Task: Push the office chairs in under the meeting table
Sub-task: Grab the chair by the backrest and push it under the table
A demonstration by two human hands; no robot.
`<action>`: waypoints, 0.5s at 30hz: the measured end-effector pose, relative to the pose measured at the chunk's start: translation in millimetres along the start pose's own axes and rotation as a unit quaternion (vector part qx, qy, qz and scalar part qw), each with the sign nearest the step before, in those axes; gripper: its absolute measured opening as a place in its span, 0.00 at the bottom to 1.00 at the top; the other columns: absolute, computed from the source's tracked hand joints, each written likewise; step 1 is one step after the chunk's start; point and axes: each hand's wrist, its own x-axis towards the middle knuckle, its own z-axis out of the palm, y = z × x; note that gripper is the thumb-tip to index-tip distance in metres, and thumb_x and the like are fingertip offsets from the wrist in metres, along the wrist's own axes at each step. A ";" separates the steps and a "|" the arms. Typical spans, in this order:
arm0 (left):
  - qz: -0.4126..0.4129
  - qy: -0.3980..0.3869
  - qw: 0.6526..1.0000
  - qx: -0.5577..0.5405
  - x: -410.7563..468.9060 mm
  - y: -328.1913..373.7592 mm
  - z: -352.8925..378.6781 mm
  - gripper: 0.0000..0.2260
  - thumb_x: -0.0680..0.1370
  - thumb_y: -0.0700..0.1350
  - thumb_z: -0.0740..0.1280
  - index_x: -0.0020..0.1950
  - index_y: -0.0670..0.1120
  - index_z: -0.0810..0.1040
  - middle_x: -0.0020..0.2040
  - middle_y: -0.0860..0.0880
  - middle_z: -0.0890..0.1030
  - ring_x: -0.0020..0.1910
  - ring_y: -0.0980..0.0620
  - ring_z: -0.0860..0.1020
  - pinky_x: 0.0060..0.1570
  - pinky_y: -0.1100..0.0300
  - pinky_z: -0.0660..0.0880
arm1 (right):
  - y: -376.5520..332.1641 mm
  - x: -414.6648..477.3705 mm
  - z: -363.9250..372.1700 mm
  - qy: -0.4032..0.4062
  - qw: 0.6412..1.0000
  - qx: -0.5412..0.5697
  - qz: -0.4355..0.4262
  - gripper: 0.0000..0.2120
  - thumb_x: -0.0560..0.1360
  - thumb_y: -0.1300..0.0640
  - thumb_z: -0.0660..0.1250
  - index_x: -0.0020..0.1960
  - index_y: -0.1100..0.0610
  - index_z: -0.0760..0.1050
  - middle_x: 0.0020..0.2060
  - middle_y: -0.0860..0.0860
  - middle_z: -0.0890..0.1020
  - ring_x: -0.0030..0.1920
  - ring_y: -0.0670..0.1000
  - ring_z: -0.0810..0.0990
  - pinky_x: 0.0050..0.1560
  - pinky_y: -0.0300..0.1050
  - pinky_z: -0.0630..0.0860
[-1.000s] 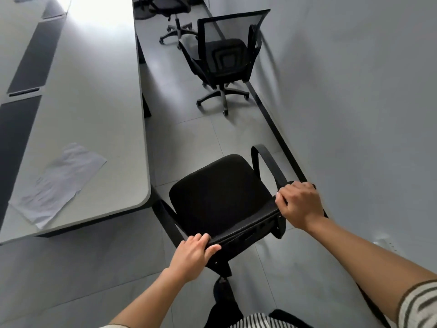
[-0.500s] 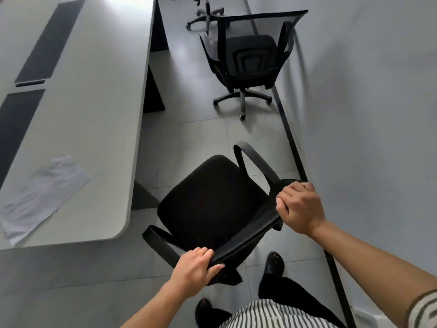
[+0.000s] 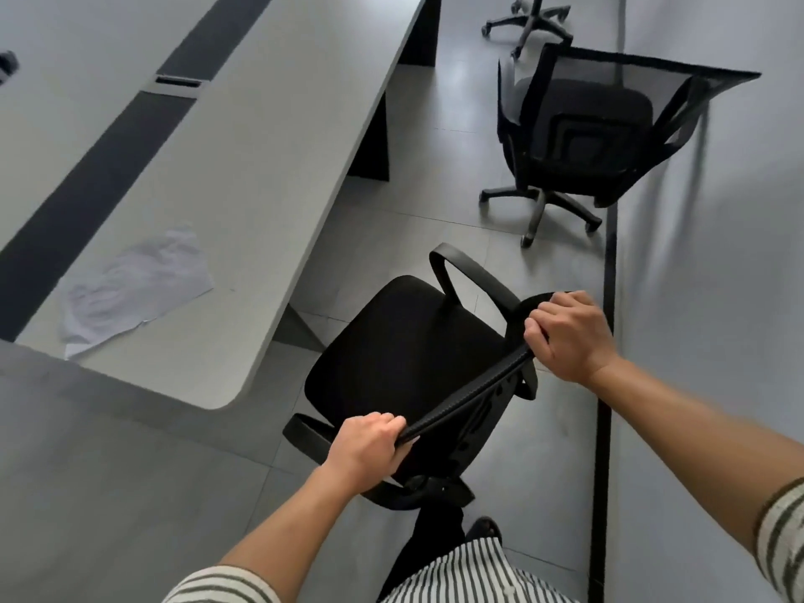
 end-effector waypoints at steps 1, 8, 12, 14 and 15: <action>-0.005 -0.002 1.000 -0.006 11.7 -2.0 0.2 0.17 0.75 0.60 0.55 0.36 0.49 0.71 0.31 0.53 0.76 0.31 0.52 0.76 0.26 0.58 0.71 | 7.5 7.9 3.6 -0.002 1.000 -0.005 -0.002 0.20 0.75 0.54 0.54 0.28 0.57 0.73 0.25 0.52 0.78 0.31 0.55 0.75 0.41 0.48 0.69; -0.019 -0.021 0.999 -0.034 118.2 -16.5 -25.0 0.20 0.77 0.62 0.53 0.43 0.48 0.72 0.42 0.50 0.78 0.42 0.50 0.77 0.36 0.57 0.70 | 67.8 51.3 14.8 -0.069 0.992 -0.068 0.086 0.22 0.75 0.52 0.51 0.33 0.58 0.78 0.31 0.53 0.82 0.38 0.57 0.78 0.46 0.49 0.65; -0.047 -0.027 0.996 -0.077 163.7 -23.1 -40.7 0.17 0.77 0.60 0.56 0.41 0.48 0.70 0.42 0.50 0.79 0.42 0.50 0.76 0.36 0.57 0.67 | 95.5 72.0 15.9 -0.116 0.979 -0.100 0.136 0.24 0.74 0.50 0.48 0.32 0.57 0.78 0.33 0.54 0.82 0.40 0.59 0.79 0.44 0.48 0.66; -0.062 -0.018 0.993 -0.097 187.3 -35.1 -51.3 0.15 0.77 0.59 0.58 0.40 0.48 0.69 0.41 0.49 0.79 0.41 0.49 0.76 0.36 0.56 0.68 | 101.7 81.3 19.7 -0.122 0.974 -0.107 0.160 0.23 0.74 0.51 0.49 0.32 0.58 0.78 0.32 0.54 0.82 0.37 0.59 0.78 0.41 0.48 0.67; -0.072 -0.016 0.992 -0.104 198.7 -41.6 -55.8 0.15 0.77 0.58 0.59 0.39 0.48 0.68 0.40 0.49 0.79 0.40 0.48 0.76 0.36 0.55 0.68 | 103.9 87.6 22.5 -0.119 0.973 -0.110 0.166 0.23 0.73 0.51 0.49 0.31 0.58 0.77 0.31 0.54 0.82 0.36 0.58 0.78 0.39 0.46 0.66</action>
